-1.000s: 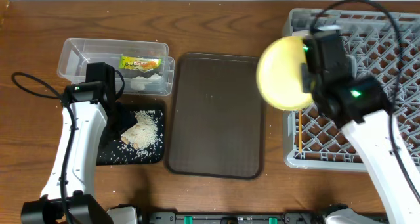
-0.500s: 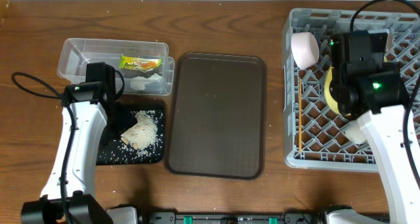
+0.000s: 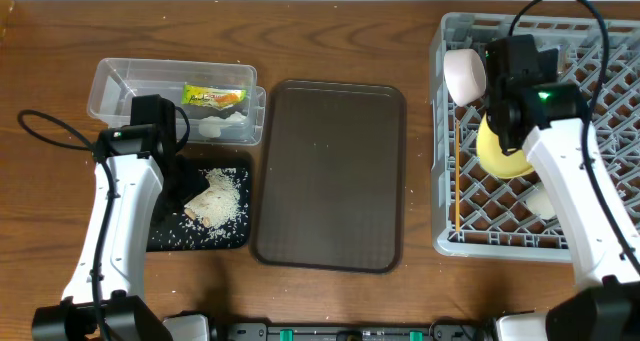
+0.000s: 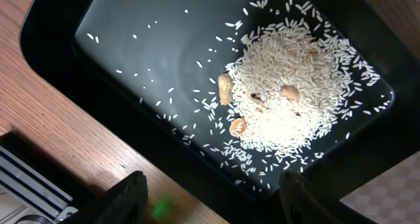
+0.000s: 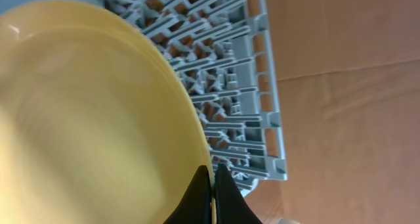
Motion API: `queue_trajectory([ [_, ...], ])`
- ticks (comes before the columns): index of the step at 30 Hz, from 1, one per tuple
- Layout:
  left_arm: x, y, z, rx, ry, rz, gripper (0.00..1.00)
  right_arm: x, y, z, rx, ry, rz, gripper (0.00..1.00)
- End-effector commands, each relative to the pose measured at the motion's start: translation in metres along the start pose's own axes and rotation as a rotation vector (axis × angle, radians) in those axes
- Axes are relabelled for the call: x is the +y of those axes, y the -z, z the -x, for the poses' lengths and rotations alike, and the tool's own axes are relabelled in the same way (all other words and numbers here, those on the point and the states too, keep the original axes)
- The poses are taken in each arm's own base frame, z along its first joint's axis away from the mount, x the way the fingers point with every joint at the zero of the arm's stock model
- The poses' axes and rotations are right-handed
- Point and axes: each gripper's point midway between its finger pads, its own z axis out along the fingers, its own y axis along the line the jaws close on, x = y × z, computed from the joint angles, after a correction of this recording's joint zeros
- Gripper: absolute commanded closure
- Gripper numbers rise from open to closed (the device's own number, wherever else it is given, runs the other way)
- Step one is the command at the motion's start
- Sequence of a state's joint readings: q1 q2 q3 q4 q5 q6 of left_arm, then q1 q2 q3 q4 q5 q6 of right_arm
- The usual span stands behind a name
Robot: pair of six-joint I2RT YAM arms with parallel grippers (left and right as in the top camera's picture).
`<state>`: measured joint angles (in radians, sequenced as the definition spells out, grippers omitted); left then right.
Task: Sort waste into correct bins and load items into the dishwasher rack
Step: 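Carry the yellow plate with the right gripper and stand it in the rack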
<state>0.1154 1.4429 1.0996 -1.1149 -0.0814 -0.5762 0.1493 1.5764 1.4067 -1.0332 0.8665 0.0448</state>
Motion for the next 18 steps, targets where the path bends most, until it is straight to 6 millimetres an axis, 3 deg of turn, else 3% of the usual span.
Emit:
queue_trajectory([
  [1, 0.001, 0.002, 0.002, -0.008, -0.001, 0.0, 0.33, 0.013, -0.001, 0.002, 0.004, -0.044, 0.047, 0.98],
  [3, 0.001, 0.002, 0.002, -0.008, -0.001, 0.0, 0.33, 0.023, 0.001, 0.003, 0.0, -0.052, 0.105, 0.93],
  [6, 0.001, 0.002, 0.002, -0.008, -0.001, 0.0, 0.33, 0.036, 0.002, 0.005, -0.002, -0.07, 0.182, 0.69],
  [10, 0.001, 0.002, 0.002, -0.008, -0.001, 0.0, 0.33, 0.049, 0.008, 0.005, 0.01, -0.158, 0.277, 0.51],
  [18, 0.003, 0.002, 0.0, -0.002, -0.002, 0.005, 0.33, 0.068, 0.055, 0.0, 0.049, -0.388, 0.632, 0.33],
])
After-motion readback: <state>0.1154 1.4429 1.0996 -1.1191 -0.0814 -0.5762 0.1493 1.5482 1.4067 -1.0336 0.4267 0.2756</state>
